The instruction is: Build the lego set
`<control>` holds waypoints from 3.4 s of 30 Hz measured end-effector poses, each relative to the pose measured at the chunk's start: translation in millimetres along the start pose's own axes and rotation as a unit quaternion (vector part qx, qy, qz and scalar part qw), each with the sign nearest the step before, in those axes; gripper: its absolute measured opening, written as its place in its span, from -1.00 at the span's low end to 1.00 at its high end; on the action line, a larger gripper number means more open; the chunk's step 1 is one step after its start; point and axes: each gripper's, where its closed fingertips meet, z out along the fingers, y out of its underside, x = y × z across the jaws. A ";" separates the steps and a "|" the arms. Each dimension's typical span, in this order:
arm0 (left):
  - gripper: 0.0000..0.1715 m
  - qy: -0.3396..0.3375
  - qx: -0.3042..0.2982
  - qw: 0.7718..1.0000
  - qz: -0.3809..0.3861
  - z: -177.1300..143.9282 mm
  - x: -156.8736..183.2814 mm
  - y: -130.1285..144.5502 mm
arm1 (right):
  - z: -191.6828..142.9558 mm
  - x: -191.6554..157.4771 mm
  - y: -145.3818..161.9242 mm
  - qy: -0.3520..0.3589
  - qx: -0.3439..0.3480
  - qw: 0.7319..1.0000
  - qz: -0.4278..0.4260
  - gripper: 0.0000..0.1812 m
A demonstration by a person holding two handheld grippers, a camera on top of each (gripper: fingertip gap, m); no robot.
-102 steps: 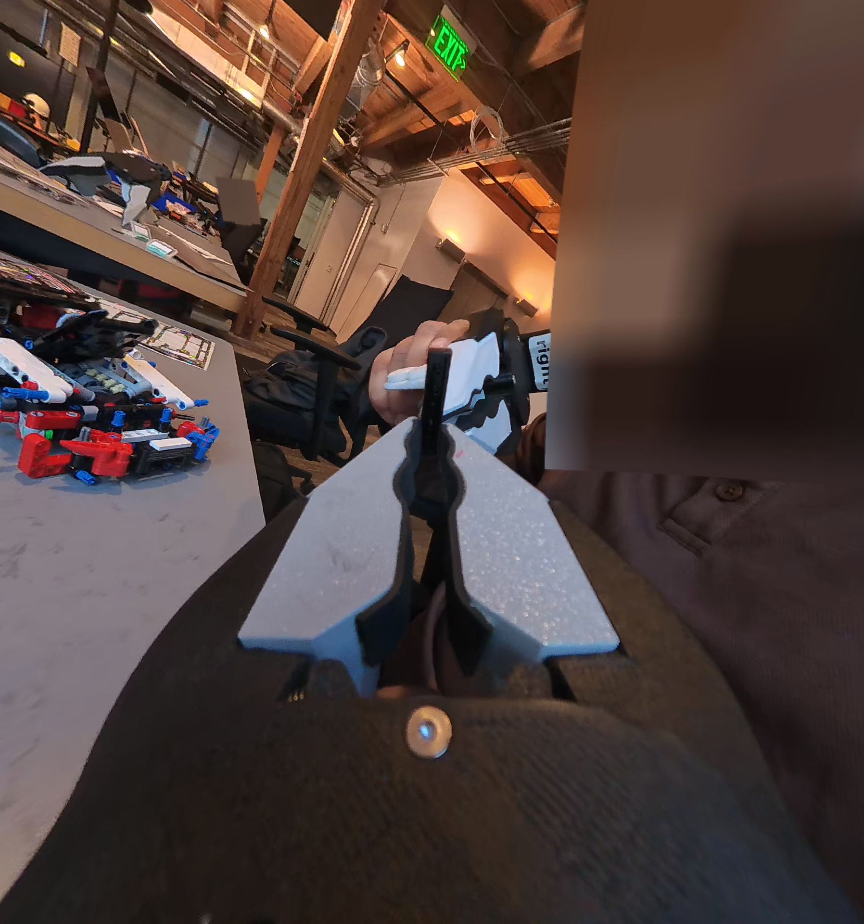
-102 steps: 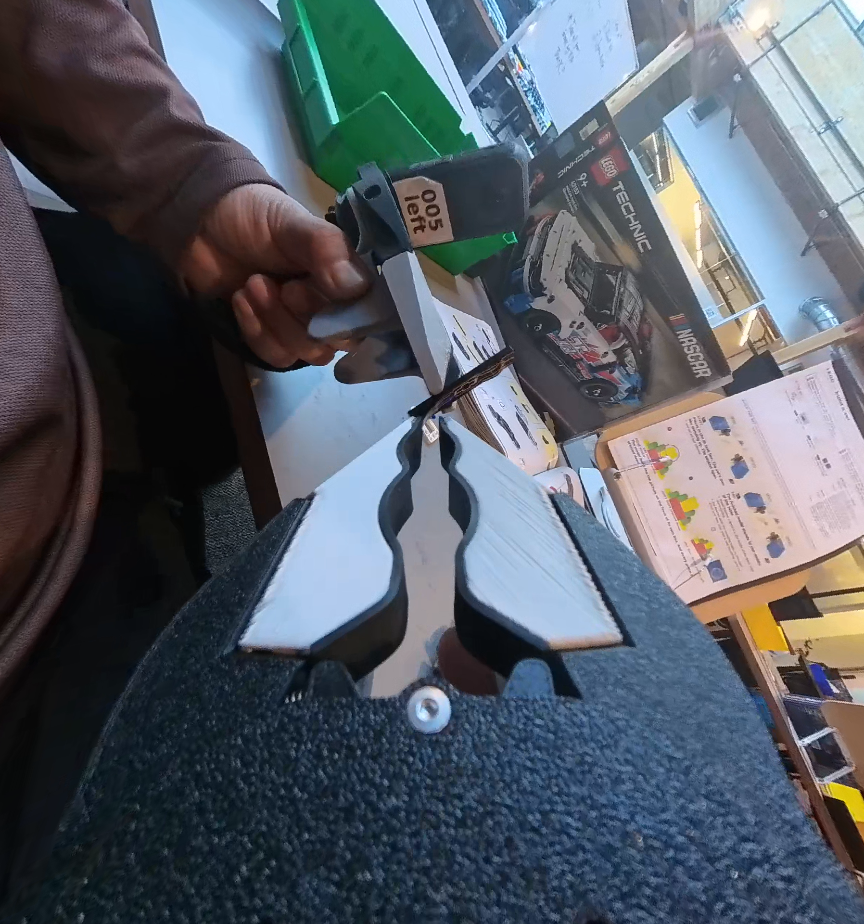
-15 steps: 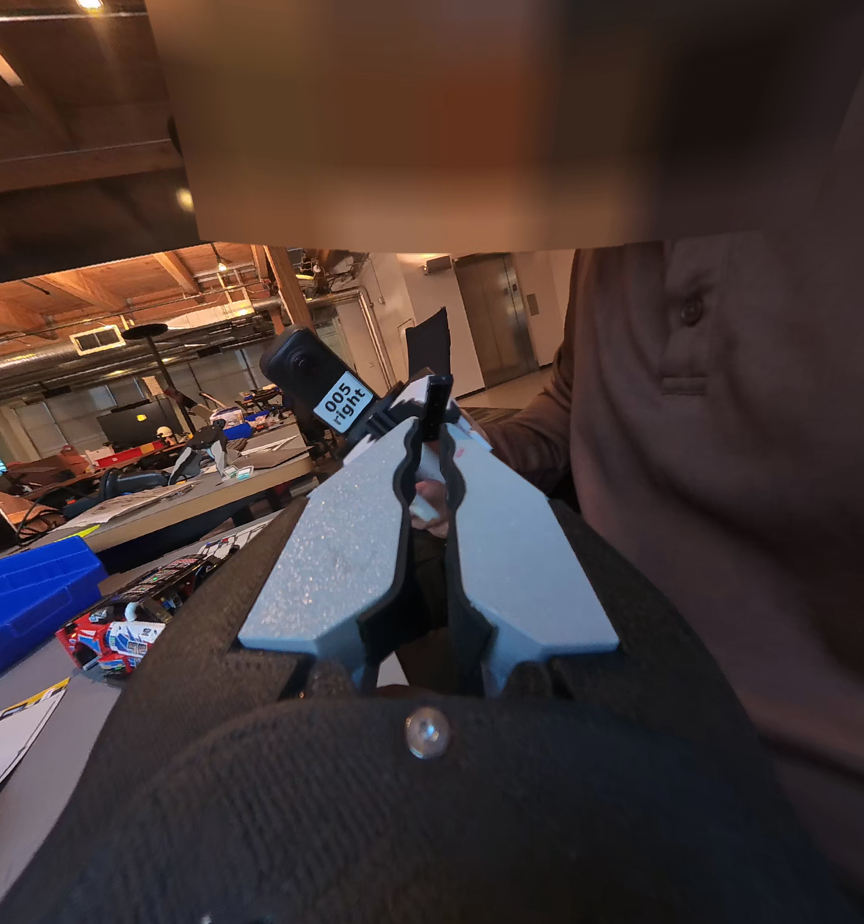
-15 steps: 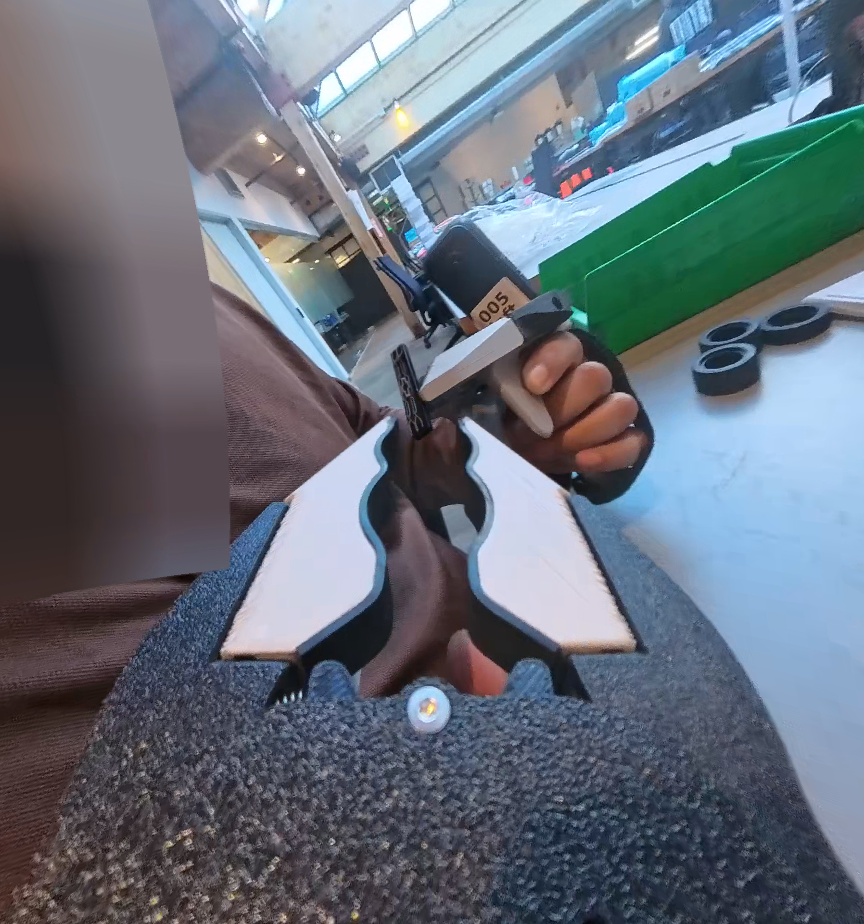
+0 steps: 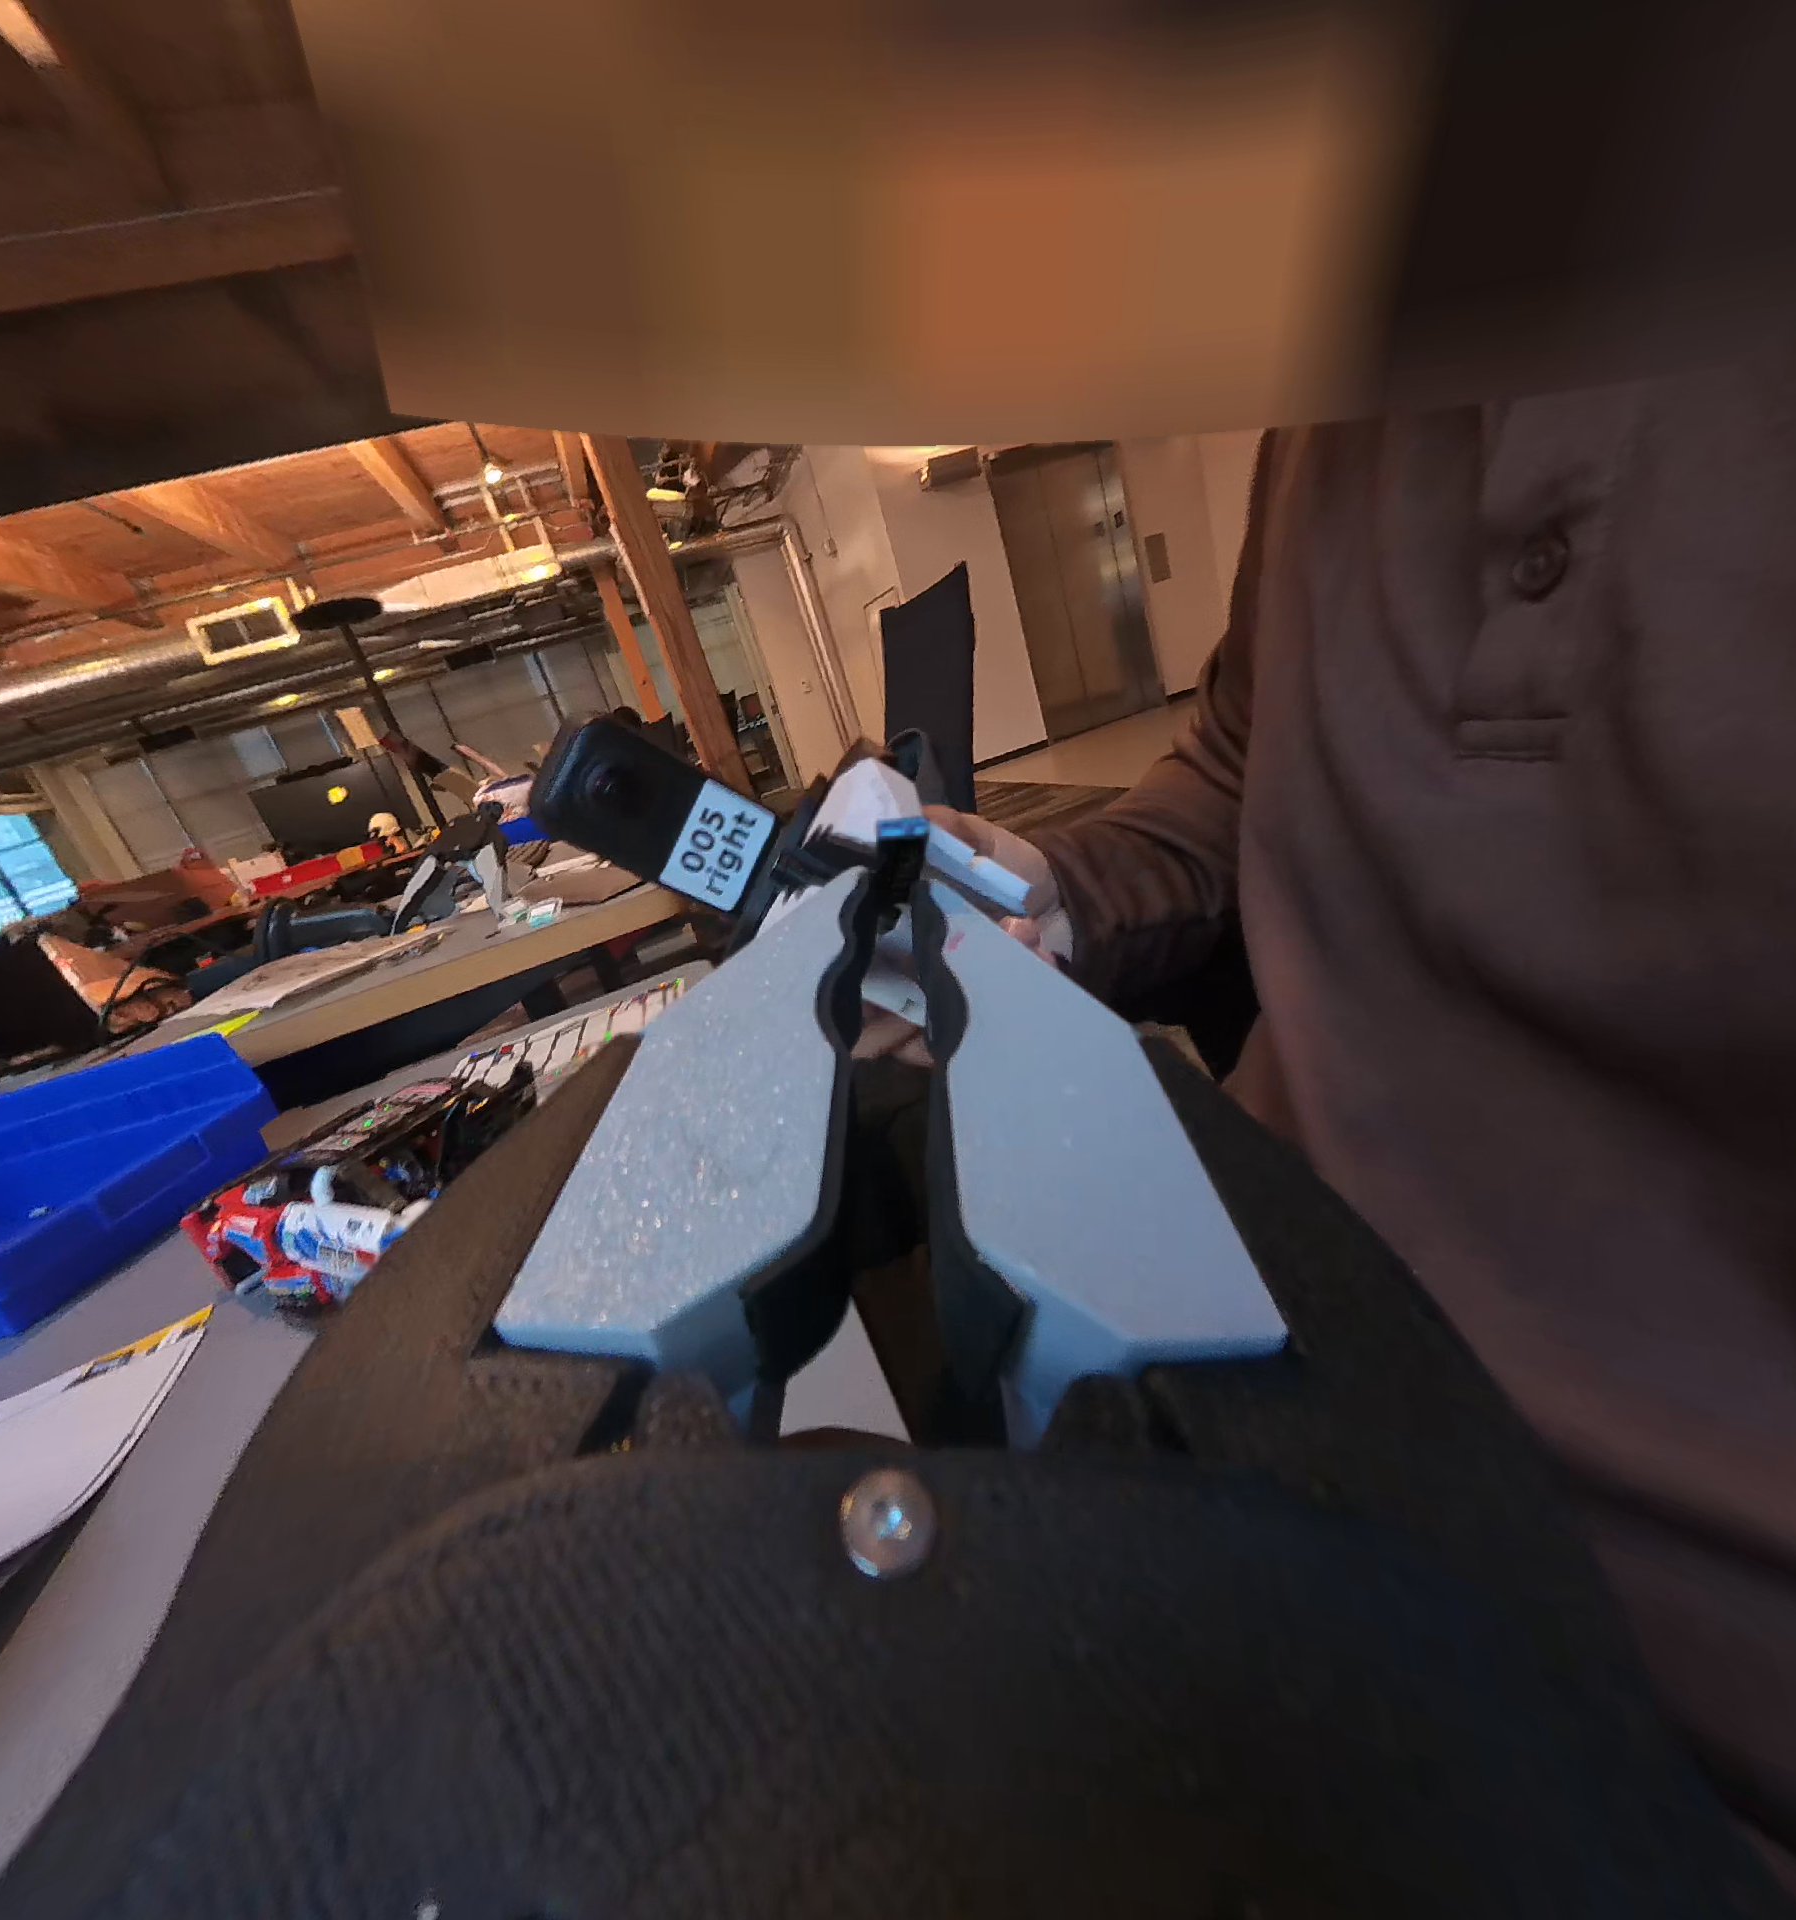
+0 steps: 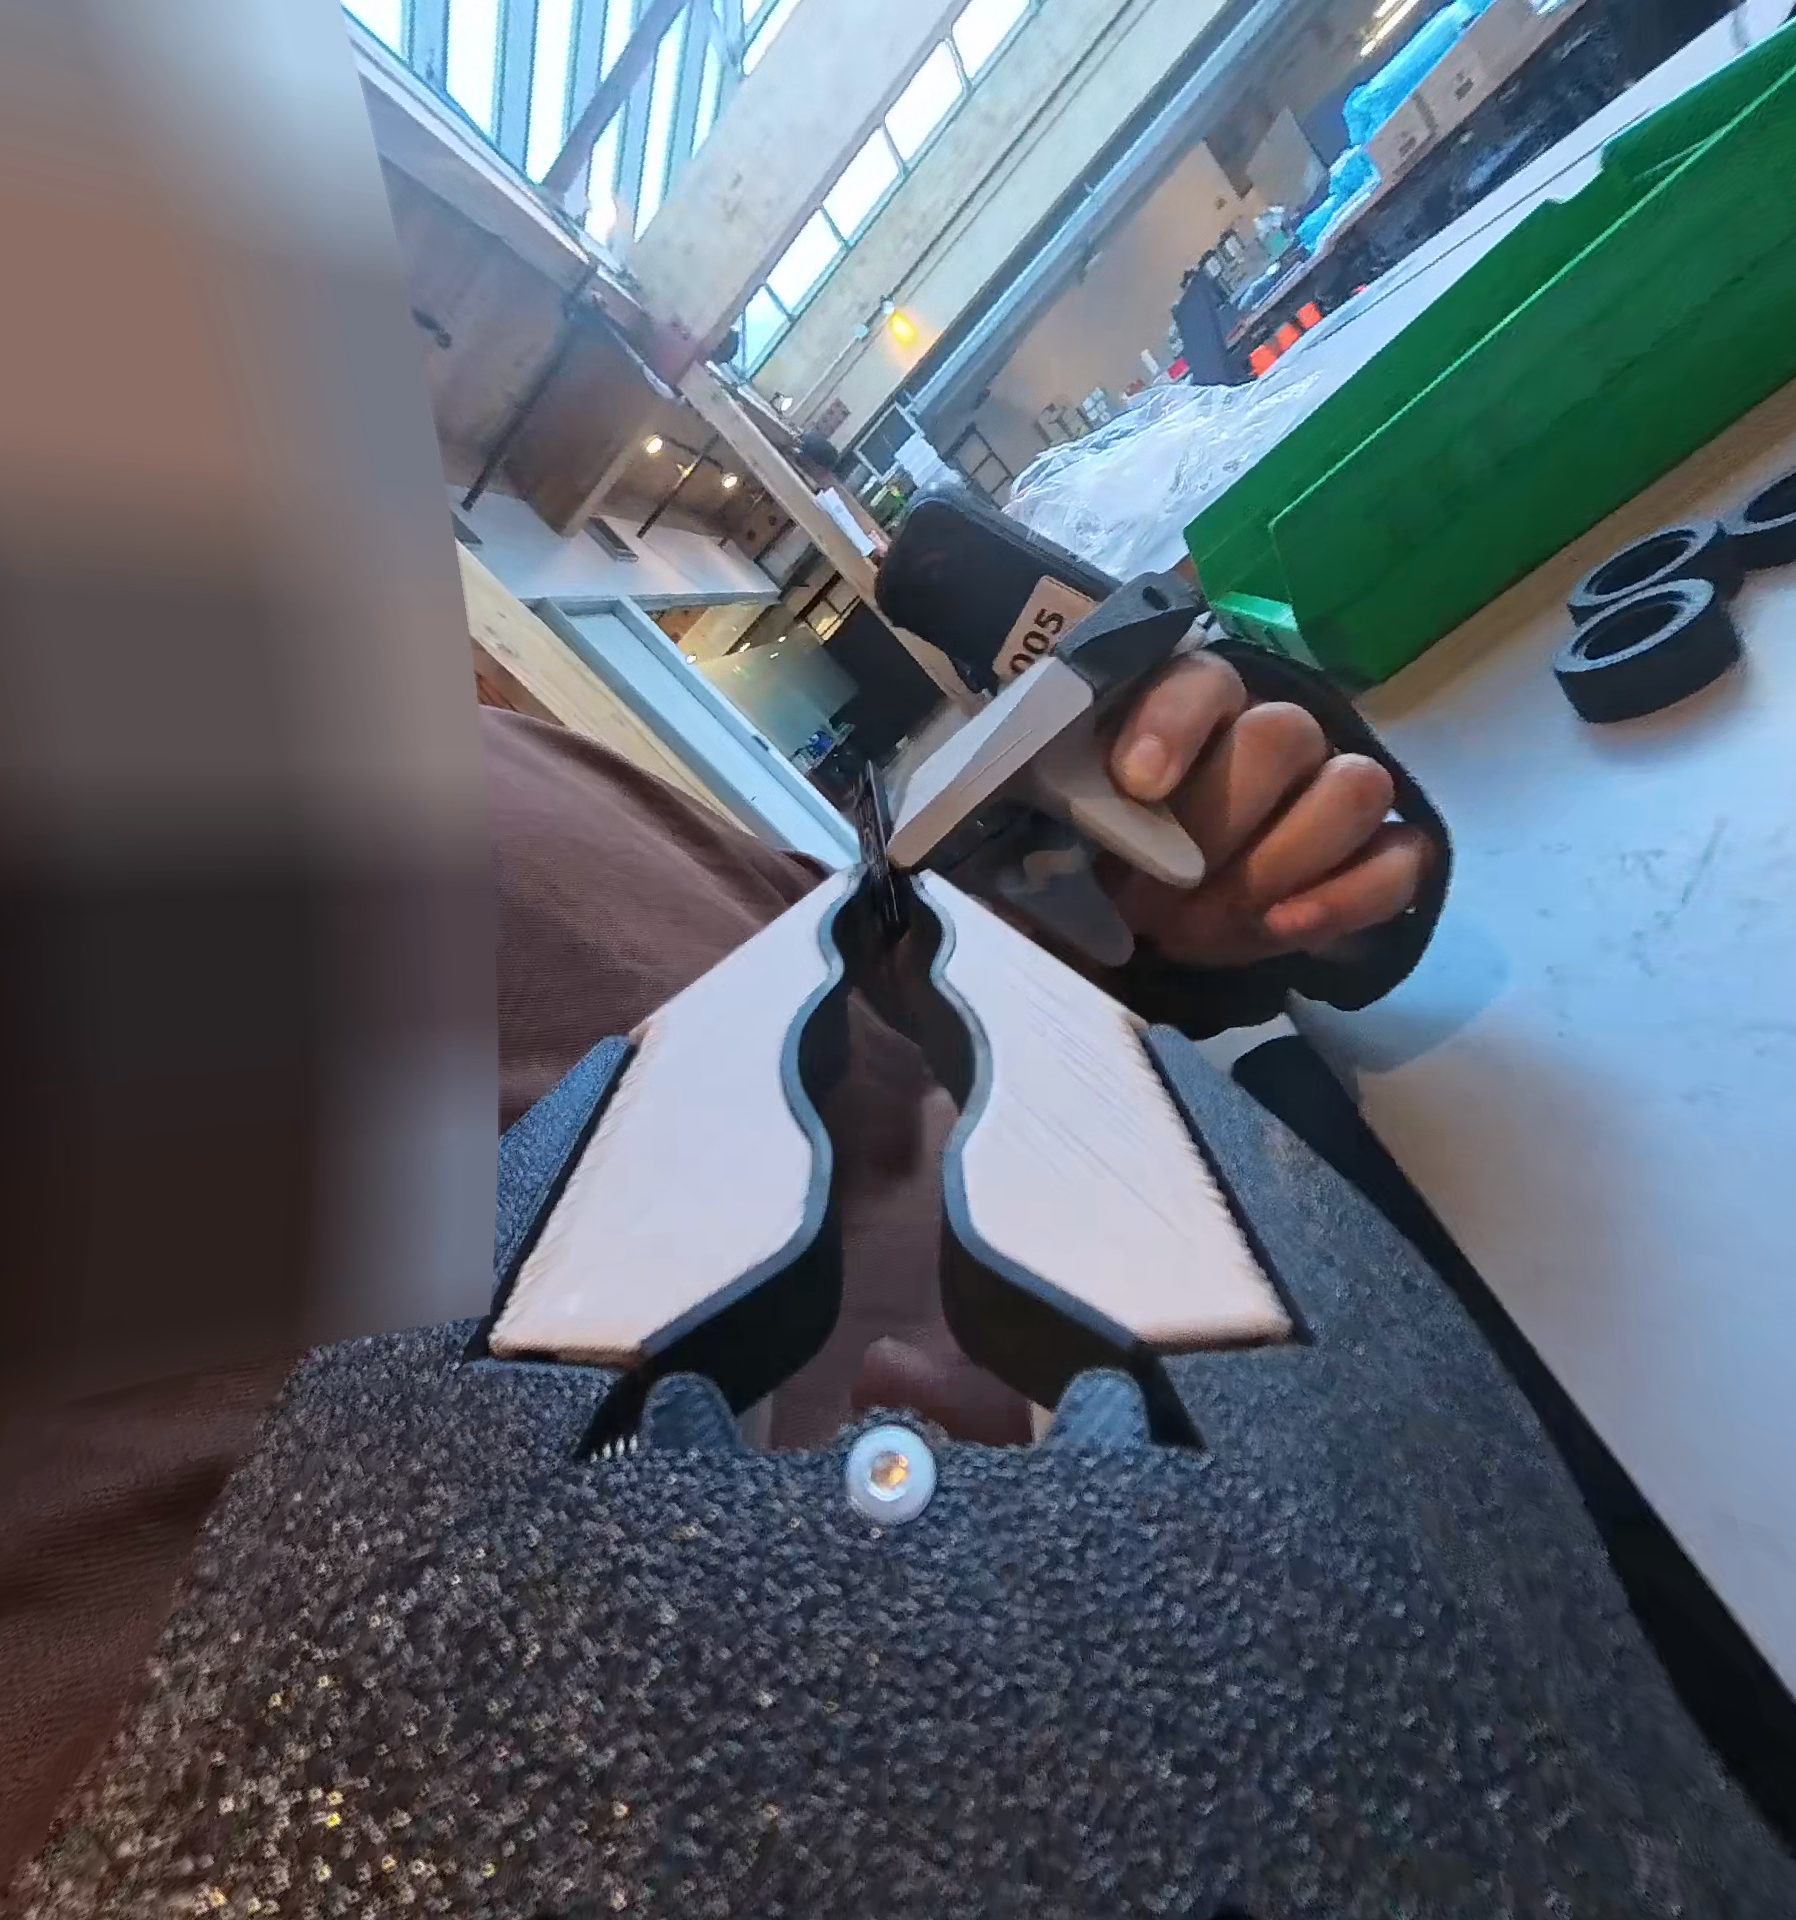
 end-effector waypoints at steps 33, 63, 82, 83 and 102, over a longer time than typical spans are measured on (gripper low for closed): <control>-0.96 -0.118 -0.152 0.913 -0.360 -24.5 -44.7 72.1 | -38.6 76.7 4.1 0.274 -0.090 0.937 -0.200 -0.97; -0.99 -0.234 0.037 0.771 -0.592 -34.6 -77.3 81.1 | -69.3 99.5 -17.4 0.431 -0.135 0.799 -0.396 -0.66; -0.99 -0.254 0.069 0.692 -0.673 -33.1 -58.7 93.6 | -51.5 103.7 2.8 0.420 -0.205 0.734 -0.493 -0.91; -0.99 -0.258 0.061 0.698 -0.665 -34.9 -58.4 94.2 | -50.0 104.5 5.2 0.417 -0.207 0.740 -0.486 -0.92; -0.43 -0.347 -0.152 0.866 -0.327 -113.6 -66.6 42.4 | -61.0 174.2 23.7 0.449 -0.263 0.805 -0.284 -0.62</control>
